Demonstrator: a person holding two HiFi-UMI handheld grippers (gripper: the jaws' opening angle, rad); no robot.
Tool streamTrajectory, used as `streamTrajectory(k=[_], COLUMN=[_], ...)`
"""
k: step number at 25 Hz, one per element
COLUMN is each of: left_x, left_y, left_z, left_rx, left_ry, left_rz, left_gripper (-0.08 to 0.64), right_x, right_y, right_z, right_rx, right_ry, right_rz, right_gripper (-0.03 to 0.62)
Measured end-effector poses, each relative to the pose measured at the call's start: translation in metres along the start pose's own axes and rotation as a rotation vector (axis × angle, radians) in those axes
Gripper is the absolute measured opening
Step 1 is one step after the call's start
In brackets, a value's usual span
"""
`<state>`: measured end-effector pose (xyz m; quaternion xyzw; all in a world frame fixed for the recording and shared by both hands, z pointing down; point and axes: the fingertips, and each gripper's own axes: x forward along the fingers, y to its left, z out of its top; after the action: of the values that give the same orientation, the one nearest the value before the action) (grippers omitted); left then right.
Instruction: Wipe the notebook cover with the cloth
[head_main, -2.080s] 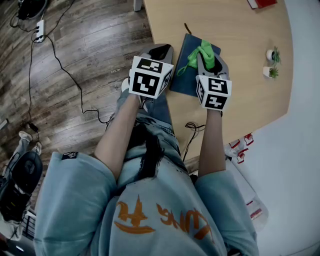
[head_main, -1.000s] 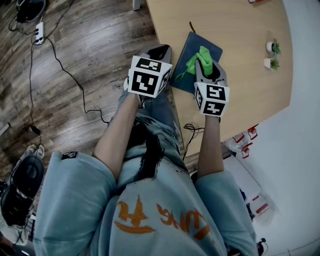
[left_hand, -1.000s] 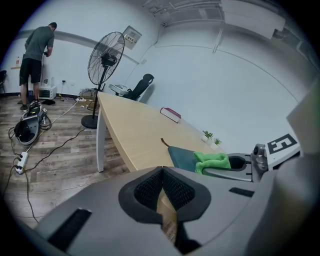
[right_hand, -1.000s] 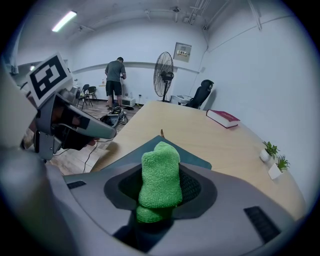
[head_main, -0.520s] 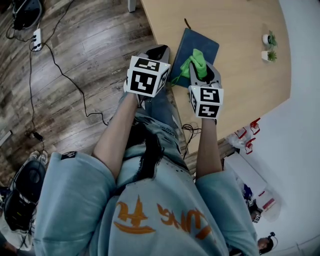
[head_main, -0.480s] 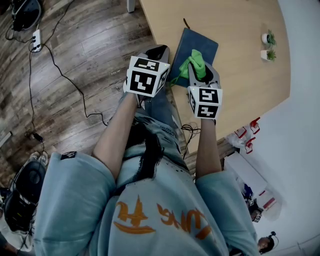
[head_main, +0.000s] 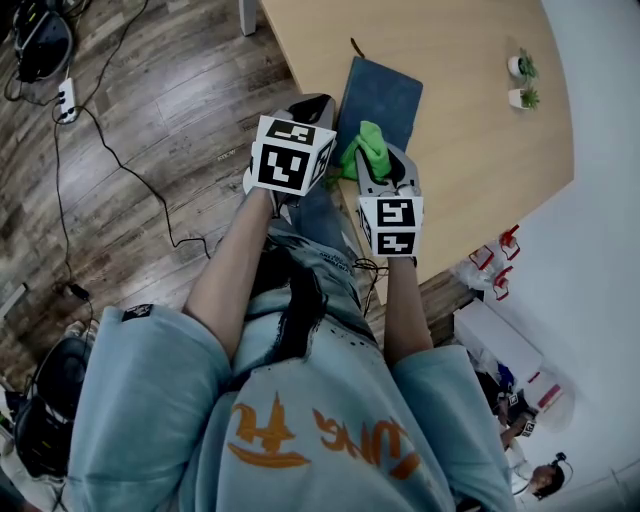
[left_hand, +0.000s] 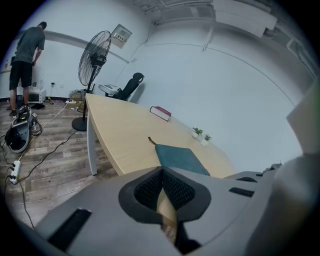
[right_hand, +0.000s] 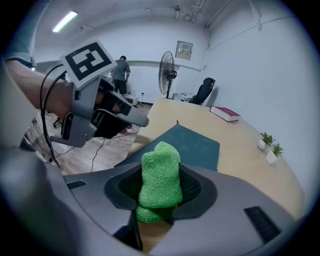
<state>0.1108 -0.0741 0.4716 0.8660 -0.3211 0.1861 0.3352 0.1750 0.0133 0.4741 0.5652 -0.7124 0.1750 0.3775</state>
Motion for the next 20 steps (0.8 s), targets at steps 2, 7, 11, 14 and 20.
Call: streamTrajectory(k=[2, 7, 11, 14, 20], left_x=[0.002, 0.009, 0.011, 0.012, 0.012], left_y=[-0.003, -0.012, -0.015, -0.008, 0.001], left_z=[0.0, 0.002, 0.007, 0.013, 0.022], left_rx=[0.0, 0.011, 0.024, 0.009, -0.012], left_ry=[0.001, 0.001, -0.005, -0.014, -0.03], left_rz=[-0.008, -0.024, -0.027, -0.01, 0.004], left_gripper=[0.018, 0.018, 0.018, 0.018, 0.018], right_x=[-0.005, -0.011, -0.011, -0.011, -0.011], right_y=[0.005, 0.011, 0.011, 0.009, -0.033], right_z=[-0.005, -0.012, -0.015, -0.013, -0.003], right_rx=[0.005, 0.017, 0.022, 0.025, 0.128], right_ry=[0.006, 0.007, 0.018, 0.042, 0.007], right_rz=[0.009, 0.022, 0.058, 0.111, 0.074], right_gripper=[0.135, 0.136, 0.138, 0.14, 0.141])
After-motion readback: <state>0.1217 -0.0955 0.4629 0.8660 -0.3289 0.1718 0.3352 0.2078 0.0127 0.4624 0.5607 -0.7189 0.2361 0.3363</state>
